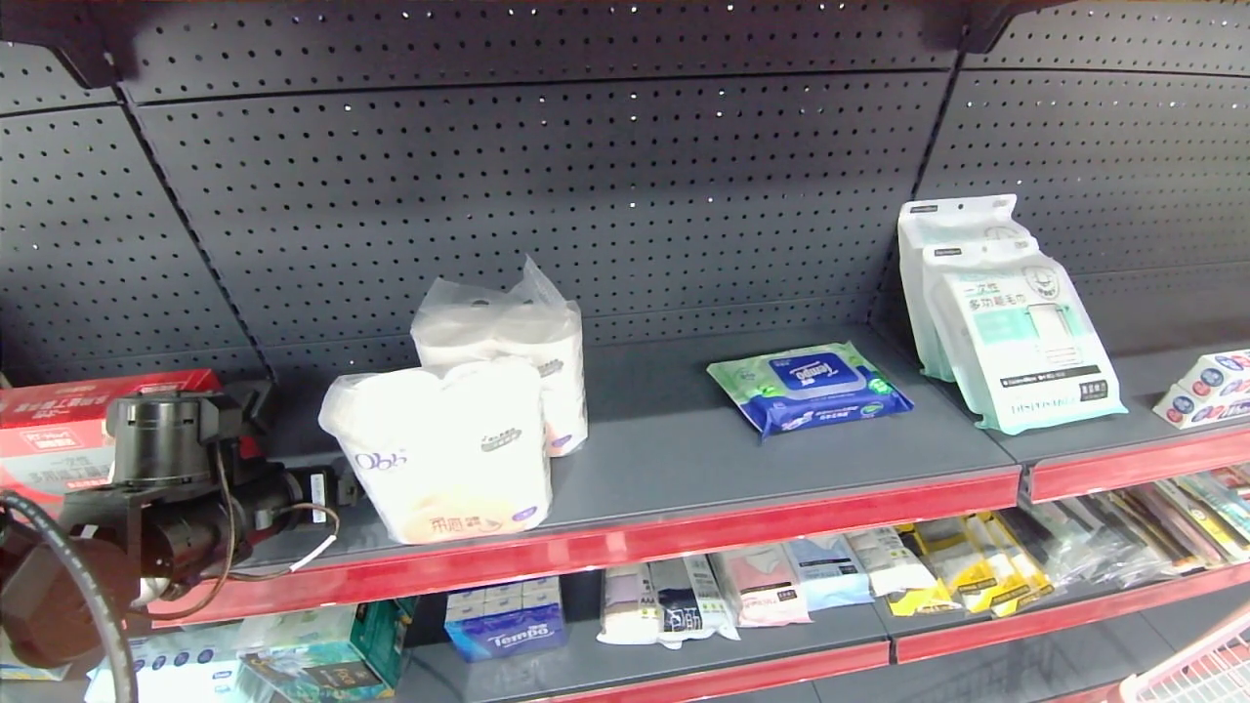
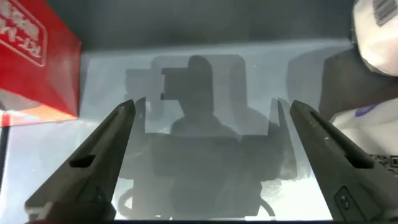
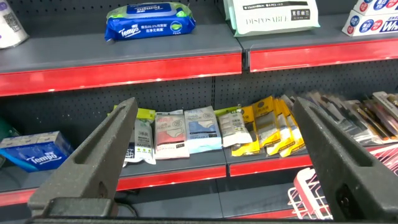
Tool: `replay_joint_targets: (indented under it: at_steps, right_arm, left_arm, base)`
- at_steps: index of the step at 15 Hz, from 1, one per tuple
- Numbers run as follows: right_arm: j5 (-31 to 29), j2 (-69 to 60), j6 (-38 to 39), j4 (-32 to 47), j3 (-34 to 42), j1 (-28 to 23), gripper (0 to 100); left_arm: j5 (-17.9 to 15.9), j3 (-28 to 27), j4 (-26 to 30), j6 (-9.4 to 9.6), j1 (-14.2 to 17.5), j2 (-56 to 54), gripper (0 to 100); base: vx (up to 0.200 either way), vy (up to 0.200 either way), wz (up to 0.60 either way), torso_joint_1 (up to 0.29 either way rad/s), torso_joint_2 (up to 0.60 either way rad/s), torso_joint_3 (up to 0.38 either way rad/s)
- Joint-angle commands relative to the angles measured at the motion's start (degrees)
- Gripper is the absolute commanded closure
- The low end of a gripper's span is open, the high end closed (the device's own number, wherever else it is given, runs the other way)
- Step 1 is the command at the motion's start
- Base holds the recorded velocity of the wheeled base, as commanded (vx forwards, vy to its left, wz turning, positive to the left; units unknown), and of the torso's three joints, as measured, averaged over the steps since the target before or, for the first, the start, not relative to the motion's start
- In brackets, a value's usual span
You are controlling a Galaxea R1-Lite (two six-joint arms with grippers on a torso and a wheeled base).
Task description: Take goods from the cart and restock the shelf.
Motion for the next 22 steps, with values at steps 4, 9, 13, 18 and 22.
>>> replay_joint_targets:
  at_steps: [4,9,13,18,22]
  right_arm:
    - [0.01,0.07,0.0,-0.01,0.0,0.0,0]
    - [0.01,0.07,0.0,-0.01,0.0,0.0,0]
    - [0.01,0.07,0.0,-0.01,0.0,0.0,0]
    - [0.01,0.07,0.0,-0.01,0.0,0.0,0]
    - [0.01,0.07,0.0,-0.01,0.0,0.0,0]
  left_arm:
    - [0.01,-0.02,-0.75,-0.01,-0.53,0.58,0]
    - [0.01,-0.02,-0.75,-0.01,-1.76,1.19,0]
    - [0.1,-0.2,-0.75,-0.01,-2.2,1.55,0]
    - [0.1,-1.43,-0.84,-0.01,-3.25,2.34,0]
    - [0.19,-1.43,-1.8,-0.01,-4.83,2.95,0]
  base:
    - [0.0,0.0,0.0,0.0,0.0,0.0]
    - [0.0,0.0,0.0,0.0,0.0,0.0]
    - [0.0,0.0,0.0,0.0,0.0,0.0]
    - [0.0,0.0,0.0,0.0,0.0,0.0]
    - [0.0,0.0,0.0,0.0,0.0,0.0]
